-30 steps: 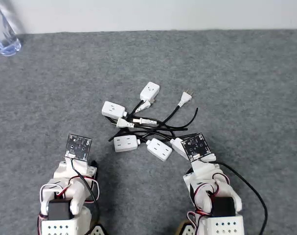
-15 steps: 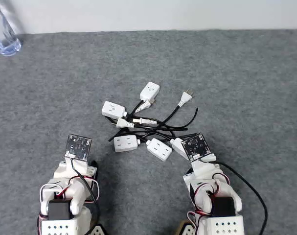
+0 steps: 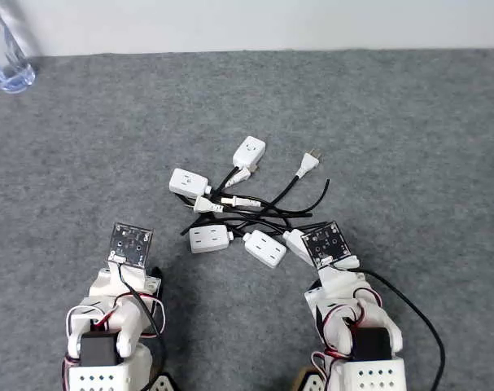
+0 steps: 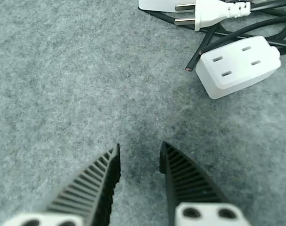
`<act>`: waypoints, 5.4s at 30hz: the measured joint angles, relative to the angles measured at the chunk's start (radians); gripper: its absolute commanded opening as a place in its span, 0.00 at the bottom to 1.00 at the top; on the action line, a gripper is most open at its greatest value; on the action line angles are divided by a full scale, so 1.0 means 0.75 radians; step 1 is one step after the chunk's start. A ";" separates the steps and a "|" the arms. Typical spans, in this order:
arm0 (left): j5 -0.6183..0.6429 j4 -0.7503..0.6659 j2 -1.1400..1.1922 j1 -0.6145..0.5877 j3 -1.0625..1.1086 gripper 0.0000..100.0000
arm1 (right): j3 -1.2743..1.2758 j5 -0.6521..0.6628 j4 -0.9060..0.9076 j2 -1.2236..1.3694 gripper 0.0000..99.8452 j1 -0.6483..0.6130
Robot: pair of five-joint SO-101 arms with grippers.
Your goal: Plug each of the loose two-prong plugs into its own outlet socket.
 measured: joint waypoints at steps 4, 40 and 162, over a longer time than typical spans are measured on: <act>0.000 0.000 0.000 0.000 0.000 0.14 | 0.000 0.000 0.000 0.000 0.01 0.000; -0.368 -0.436 0.000 -0.123 -0.196 0.14 | -0.096 -0.002 -0.248 0.000 0.01 -0.207; -1.536 0.475 3.862 0.176 -3.644 0.19 | -1.060 -0.039 -0.810 2.113 0.16 -0.051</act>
